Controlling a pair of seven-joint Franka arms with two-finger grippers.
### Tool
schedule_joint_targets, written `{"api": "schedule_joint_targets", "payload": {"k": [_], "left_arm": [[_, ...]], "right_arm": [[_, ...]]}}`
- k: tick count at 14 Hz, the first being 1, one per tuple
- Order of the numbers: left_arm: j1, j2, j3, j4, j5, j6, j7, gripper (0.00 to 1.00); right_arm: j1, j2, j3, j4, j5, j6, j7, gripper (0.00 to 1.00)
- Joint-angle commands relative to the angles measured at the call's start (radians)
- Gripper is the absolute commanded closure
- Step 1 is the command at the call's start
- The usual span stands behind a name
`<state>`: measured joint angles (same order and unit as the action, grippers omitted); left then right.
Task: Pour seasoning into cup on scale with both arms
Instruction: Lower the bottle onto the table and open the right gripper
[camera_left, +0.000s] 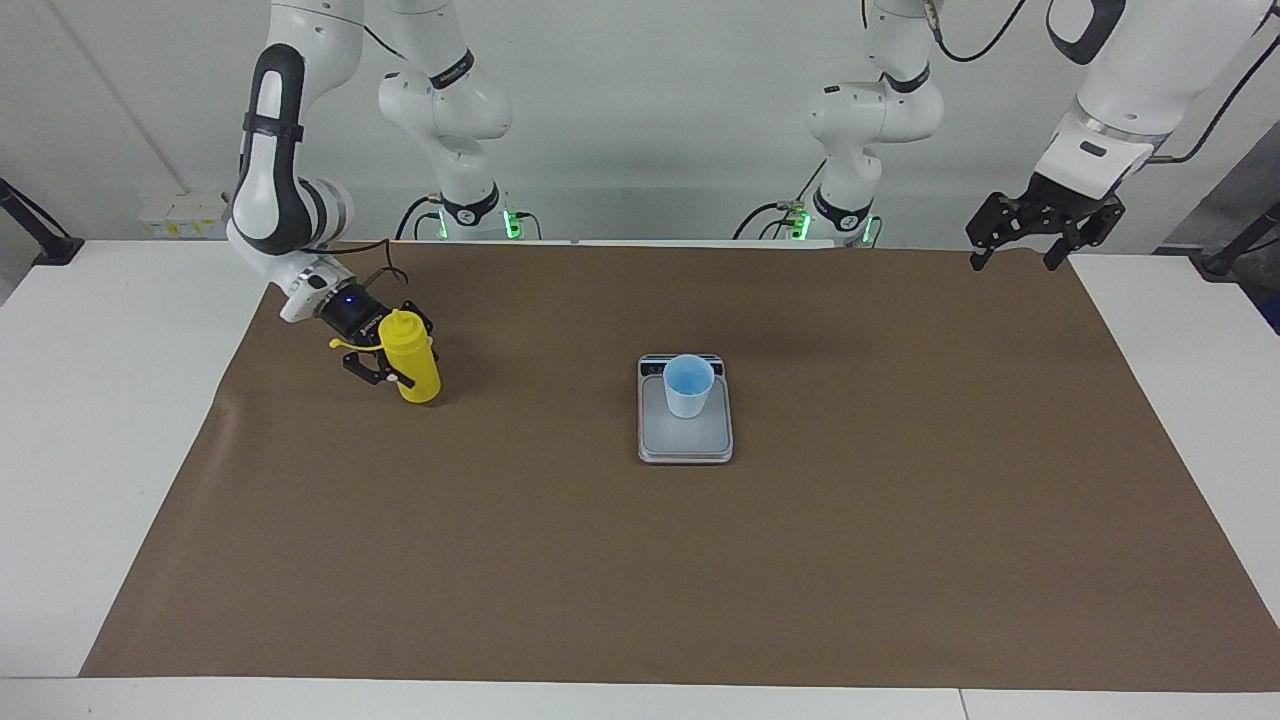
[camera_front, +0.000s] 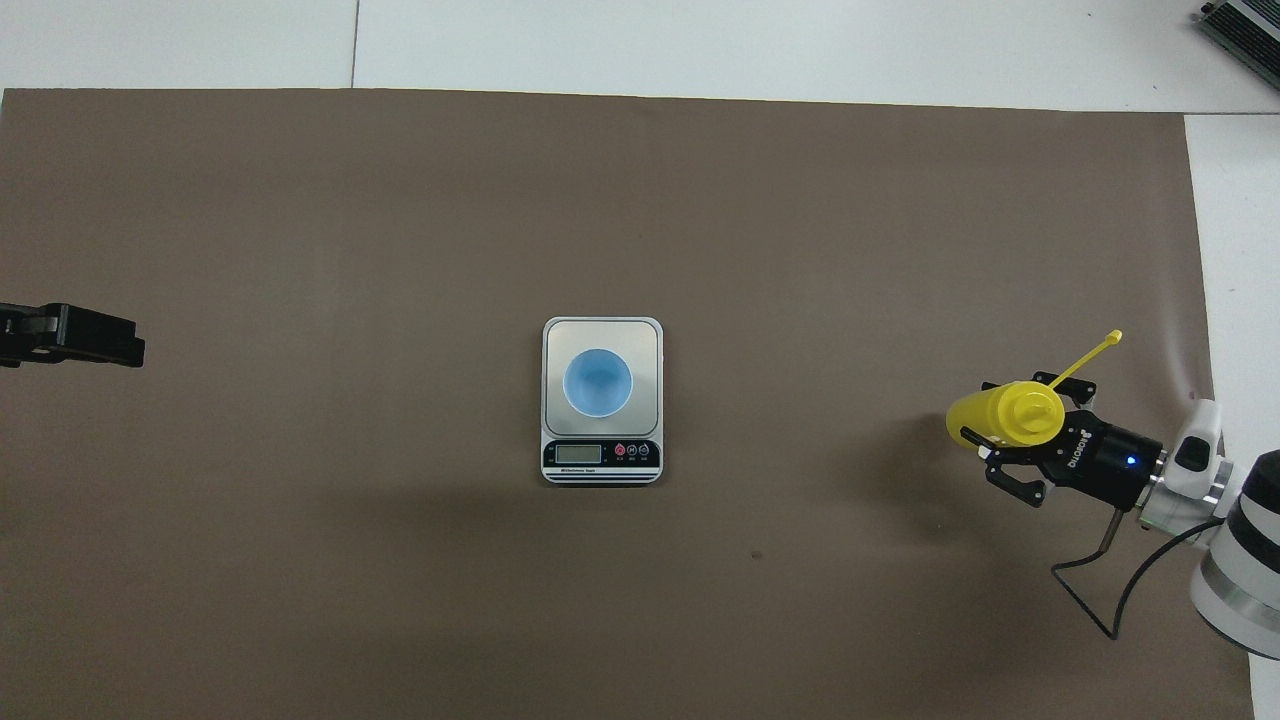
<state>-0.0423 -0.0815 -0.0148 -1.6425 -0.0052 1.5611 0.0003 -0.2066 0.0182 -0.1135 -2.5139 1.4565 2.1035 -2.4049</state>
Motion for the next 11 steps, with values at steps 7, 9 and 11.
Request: {"api": "schedule_joint_targets", "payload": {"k": [7,9,11], "left_arm": [[0.013,-0.017,-0.007,-0.011,0.011,-0.012,0.01,0.0],[0.013,-0.017,-0.007,-0.011,0.011,-0.012,0.01,0.0],[0.013,-0.017,-0.007,-0.011,0.011,-0.012,0.01,0.0]], "right_arm": [[-0.017,0.032,-0.002,0.043,0.056,-0.069,-0.099,0.0],[-0.027,0.029,-0.005,0.044,-0.013,-0.059,-0.099,0.0],[-0.04,0.008,-0.017,0.046,-0.121,-0.056,-0.097,0.0]]}}
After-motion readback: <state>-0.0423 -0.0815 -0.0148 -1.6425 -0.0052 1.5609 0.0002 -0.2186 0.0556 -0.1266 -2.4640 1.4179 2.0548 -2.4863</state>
